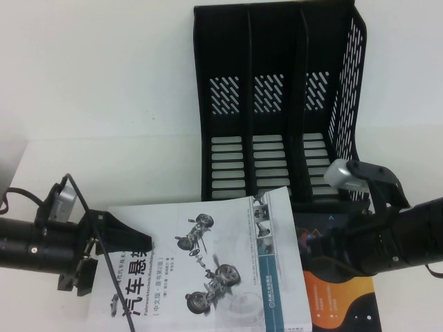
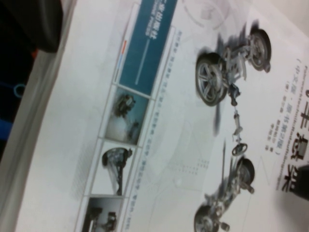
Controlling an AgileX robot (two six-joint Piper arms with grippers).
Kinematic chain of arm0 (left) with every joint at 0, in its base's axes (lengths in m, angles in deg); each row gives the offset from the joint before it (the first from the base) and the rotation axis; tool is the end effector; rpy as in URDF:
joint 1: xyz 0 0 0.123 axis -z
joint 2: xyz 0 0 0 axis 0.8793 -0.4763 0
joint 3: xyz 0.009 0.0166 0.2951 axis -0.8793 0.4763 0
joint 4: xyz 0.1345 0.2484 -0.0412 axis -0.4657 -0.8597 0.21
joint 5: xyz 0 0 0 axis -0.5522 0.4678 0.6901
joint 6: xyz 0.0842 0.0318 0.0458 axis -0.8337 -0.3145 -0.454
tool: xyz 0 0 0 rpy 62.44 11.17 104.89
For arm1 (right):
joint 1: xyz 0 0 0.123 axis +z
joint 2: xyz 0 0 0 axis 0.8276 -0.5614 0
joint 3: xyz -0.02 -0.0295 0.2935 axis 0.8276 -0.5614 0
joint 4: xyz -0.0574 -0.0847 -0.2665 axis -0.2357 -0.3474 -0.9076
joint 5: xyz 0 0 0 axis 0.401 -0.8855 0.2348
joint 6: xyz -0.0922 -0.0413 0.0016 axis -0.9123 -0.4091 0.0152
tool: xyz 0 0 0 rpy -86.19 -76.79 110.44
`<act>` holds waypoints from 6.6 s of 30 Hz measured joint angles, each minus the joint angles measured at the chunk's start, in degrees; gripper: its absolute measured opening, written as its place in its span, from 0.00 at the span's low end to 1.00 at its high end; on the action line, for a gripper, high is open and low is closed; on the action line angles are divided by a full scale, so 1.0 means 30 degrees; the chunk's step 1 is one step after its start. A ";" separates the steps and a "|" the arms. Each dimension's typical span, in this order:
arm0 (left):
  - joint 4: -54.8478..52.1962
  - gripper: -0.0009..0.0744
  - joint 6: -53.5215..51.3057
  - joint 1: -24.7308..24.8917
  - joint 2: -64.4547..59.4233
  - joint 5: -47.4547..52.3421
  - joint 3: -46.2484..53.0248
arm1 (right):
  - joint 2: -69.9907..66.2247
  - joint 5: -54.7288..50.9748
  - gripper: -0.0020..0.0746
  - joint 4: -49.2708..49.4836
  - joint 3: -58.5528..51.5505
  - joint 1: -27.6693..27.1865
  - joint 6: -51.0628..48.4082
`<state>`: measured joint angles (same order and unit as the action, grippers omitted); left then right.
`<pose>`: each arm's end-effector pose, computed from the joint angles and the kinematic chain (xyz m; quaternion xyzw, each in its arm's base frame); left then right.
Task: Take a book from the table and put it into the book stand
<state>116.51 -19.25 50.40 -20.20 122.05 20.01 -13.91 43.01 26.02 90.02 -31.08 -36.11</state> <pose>0.3215 -0.0260 0.1297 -0.1089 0.8575 -0.5009 0.0440 0.2795 0.1726 0.1790 -0.0973 0.9260 0.2952 0.2141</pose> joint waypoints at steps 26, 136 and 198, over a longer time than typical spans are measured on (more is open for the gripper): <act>-0.0295 0.18 0.0302 0.0532 0.1161 0.0574 -0.0046 | 0.0000 0.0264 0.03 -0.1422 0.0000 0.0000 -0.1071; -2.1788 0.17 2.1091 1.3766 -0.4564 -0.1733 -2.6803 | 2.0744 -1.0469 0.02 -2.4655 -0.1714 0.0000 2.1154; -1.5765 0.01 0.9330 1.2498 1.7886 -1.0773 -0.5318 | 2.9291 -0.4308 0.02 -2.4300 -0.8078 0.0000 1.9146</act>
<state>69.22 8.74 87.89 33.46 89.73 4.06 73.96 30.08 -46.88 65.78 -31.08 21.33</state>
